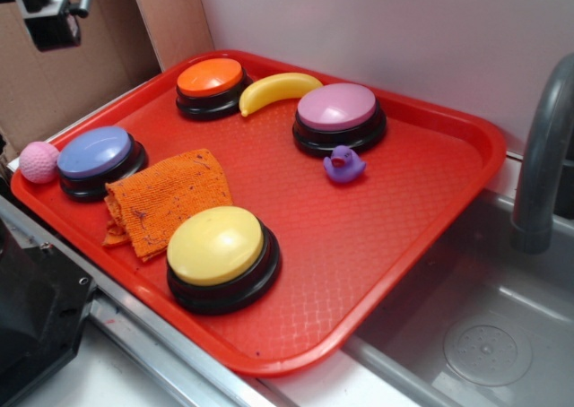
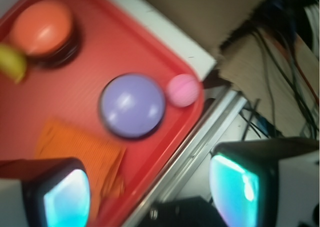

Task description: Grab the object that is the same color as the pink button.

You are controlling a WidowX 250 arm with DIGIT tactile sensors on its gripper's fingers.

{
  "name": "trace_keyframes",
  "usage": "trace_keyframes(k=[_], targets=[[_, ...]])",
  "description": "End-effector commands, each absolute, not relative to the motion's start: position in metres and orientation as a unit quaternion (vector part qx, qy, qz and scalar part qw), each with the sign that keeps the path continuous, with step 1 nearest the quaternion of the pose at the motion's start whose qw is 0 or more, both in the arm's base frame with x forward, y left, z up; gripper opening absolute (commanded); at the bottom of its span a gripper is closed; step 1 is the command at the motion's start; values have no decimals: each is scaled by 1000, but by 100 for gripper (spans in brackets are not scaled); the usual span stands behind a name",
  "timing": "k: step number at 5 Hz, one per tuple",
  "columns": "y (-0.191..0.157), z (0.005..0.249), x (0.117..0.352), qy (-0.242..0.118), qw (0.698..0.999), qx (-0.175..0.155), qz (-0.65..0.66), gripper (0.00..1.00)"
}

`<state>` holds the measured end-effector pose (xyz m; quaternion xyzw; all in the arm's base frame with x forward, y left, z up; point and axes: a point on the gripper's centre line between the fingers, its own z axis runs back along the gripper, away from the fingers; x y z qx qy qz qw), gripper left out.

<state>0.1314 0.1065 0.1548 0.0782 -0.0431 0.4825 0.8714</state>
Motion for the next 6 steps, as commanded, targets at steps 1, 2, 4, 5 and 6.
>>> trace_keyframes(k=[1, 2, 4, 5, 6], targets=[[148, 117, 104, -65, 712, 166, 679, 100], [162, 89, 101, -85, 652, 186, 731, 100], [193, 56, 104, -108, 639, 140, 749, 100], [198, 49, 112, -139, 651, 88, 741, 100], [189, 47, 120, -141, 662, 24, 736, 100]])
